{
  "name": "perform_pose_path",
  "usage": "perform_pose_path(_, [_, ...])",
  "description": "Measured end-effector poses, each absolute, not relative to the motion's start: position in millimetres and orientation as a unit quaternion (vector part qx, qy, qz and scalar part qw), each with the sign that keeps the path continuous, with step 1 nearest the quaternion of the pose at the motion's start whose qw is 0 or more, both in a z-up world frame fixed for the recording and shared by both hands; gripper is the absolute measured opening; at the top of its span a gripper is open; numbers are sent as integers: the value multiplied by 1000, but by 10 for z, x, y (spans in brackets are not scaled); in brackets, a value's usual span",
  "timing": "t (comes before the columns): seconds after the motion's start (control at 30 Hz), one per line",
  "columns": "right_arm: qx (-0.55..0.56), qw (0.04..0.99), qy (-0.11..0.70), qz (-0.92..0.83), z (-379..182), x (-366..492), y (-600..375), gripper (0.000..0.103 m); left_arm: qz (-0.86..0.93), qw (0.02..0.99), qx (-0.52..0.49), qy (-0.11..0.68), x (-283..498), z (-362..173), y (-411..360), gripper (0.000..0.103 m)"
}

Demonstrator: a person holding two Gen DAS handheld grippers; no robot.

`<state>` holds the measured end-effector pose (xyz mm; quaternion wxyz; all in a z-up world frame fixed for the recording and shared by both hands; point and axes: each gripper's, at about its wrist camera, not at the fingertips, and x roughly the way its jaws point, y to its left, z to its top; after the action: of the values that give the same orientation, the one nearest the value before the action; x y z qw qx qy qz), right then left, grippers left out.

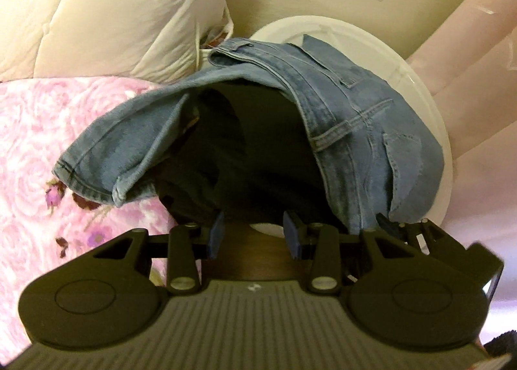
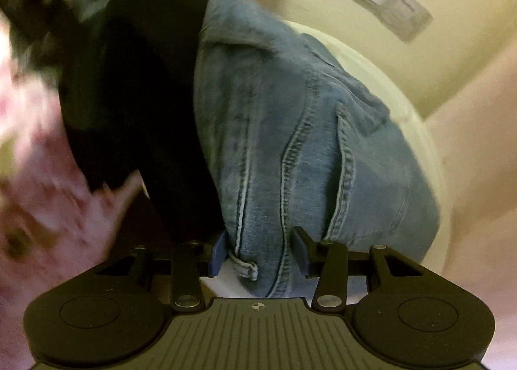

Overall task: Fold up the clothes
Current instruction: 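Move both tools toward the blue jeans draped on the bin, then grasp the jeans with the left tool while the right tool grasps them too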

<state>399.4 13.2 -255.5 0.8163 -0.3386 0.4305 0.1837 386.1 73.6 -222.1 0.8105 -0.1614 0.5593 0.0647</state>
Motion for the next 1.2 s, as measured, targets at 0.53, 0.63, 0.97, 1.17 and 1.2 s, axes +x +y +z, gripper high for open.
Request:
perform_pose_path(0.53, [-211, 846, 457, 176, -2106, 4335, -329, 25, 203, 761, -377, 487, 3858, -2349, 1829, 37])
perform_pose_path(0.63, [-204, 838, 473, 179, -2179, 4370, -310, 27, 240, 723, -454, 463, 3721, -2518, 2046, 37])
perform_pose_path(0.97, [-196, 815, 510, 195, -2300, 4486, -293, 40, 297, 613, -612, 401, 3283, -2954, 2223, 45])
perform_pose_path(1.17, [-203, 808, 515, 200, -2354, 4513, -240, 40, 316, 602, -627, 380, 3222, -3216, 2232, 46])
perform_pose_path(1.2, [-206, 808, 514, 201, -2374, 4510, -232, 40, 320, 613, -617, 375, 3259, -3248, 2260, 51])
